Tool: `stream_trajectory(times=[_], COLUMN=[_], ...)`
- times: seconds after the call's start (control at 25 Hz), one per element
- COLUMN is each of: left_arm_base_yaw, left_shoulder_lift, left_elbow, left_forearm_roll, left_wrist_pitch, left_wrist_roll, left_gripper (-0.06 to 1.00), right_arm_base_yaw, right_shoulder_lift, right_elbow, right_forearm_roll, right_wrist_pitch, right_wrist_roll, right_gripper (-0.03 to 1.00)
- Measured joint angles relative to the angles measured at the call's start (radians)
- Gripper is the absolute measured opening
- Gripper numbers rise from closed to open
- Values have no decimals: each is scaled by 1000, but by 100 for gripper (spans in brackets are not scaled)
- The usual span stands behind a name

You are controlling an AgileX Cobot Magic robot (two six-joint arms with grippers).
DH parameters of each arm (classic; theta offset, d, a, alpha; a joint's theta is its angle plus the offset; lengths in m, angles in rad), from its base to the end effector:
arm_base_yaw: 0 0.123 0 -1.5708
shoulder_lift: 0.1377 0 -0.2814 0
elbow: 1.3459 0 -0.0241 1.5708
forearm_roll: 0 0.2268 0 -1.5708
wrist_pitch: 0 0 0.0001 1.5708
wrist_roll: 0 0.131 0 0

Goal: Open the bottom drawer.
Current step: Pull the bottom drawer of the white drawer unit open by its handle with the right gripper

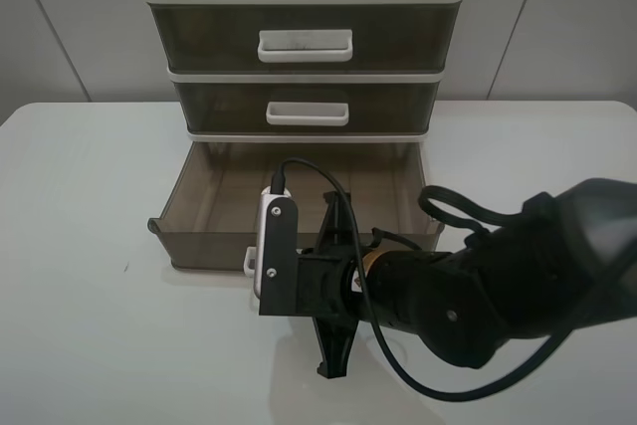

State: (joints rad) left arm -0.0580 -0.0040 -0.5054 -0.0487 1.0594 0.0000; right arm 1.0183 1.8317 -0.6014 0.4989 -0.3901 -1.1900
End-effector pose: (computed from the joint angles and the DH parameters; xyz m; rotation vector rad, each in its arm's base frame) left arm 0.0119 -0.0063 0.2494 0.0615 2.0330 -0.0947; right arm 0.1857 0.2558 0.0938 -1.7407 1.5812 -0.0724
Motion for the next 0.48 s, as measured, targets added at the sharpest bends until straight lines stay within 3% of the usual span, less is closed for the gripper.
stream_trajectory(times=[0.28, 0.4, 0.48], left_arm_base_yaw=[0, 0, 0], left_shoulder_lift=[0, 0, 0], left_elbow=[0, 0, 0], left_forearm_roll=[0, 0, 0], left_wrist_pitch=[0, 0, 0], left_wrist_roll=[0, 0, 0], left_gripper=[74, 74, 74], right_arm_base_yaw=[0, 1, 1], right_shoulder_lift=[-1, -1, -3], right_elbow=[3, 4, 4], right_forearm_roll=[-1, 1, 1], right_wrist_pitch=[0, 3, -4], right_wrist_roll=[0, -4, -4], right_gripper=[11, 25, 41])
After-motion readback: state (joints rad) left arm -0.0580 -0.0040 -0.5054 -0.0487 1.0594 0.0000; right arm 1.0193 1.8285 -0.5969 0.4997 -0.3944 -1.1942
